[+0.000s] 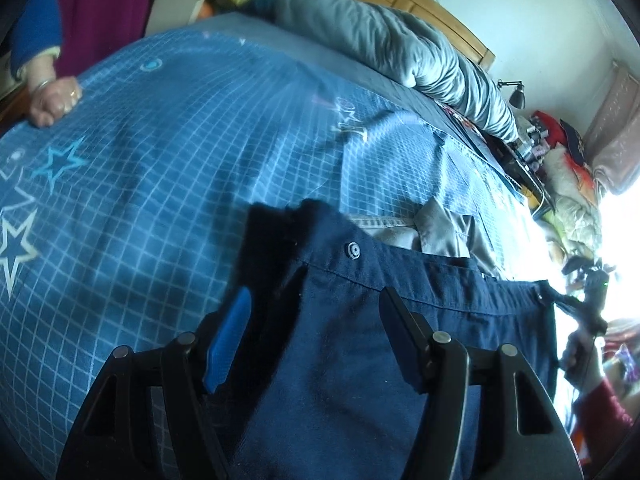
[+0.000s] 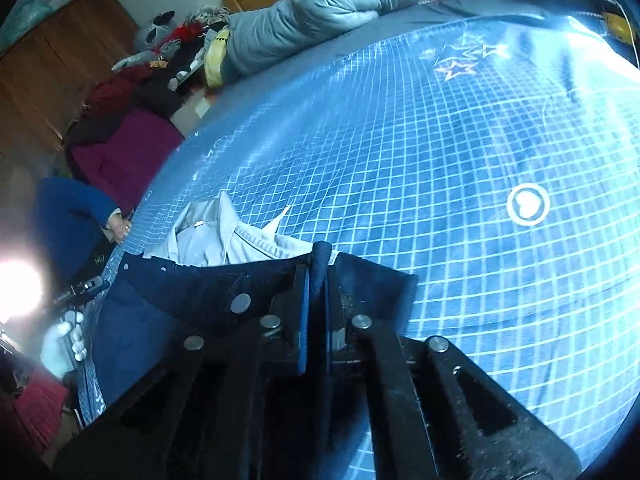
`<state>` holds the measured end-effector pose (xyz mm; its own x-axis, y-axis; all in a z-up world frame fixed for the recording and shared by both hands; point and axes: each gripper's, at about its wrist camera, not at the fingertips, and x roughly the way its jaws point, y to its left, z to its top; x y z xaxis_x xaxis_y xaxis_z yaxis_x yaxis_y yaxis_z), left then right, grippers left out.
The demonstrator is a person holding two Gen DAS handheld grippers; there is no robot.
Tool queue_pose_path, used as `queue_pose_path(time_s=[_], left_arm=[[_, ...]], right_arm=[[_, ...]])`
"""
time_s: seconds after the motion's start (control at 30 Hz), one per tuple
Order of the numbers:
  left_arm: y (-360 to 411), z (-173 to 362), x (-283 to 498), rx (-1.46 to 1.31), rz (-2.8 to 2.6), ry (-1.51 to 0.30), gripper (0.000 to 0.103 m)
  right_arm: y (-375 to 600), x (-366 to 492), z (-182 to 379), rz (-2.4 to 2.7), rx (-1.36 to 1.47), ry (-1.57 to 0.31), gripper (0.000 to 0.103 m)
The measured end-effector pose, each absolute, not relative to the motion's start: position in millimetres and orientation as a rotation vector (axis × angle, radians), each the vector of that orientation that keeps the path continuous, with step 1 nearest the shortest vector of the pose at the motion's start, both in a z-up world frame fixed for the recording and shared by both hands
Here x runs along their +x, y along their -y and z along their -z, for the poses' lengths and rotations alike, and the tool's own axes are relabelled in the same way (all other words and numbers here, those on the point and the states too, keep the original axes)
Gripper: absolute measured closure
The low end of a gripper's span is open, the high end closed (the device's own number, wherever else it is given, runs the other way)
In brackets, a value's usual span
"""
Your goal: Fold small clothes
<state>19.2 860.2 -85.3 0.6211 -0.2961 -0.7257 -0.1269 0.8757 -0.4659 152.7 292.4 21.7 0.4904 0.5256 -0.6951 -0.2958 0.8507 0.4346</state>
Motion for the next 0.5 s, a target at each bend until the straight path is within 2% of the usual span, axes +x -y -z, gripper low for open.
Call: queue_pose_path(time_s=[0.23, 0.33, 0.5], left_arm=[[-847.8, 85.1, 28.2, -0.469, 0.114, -0.913, 0.036], [-843.1, 90.1, 40.9, -0.409, 0.092, -0.956, 0.036], [-849.7, 101.7, 69.5, -0.403, 0.043, -1.011, 0.038]], right_arm=[[-279.2, 155.9, 1.1, -0.459, 0.298, -0.961, 0.101], [-283.2, 162.6, 21.8, -0.473, 0.313, -1.026, 0.100], [-283.8, 160.5, 25.1, -0.505, 0.320, -1.022, 0.099]])
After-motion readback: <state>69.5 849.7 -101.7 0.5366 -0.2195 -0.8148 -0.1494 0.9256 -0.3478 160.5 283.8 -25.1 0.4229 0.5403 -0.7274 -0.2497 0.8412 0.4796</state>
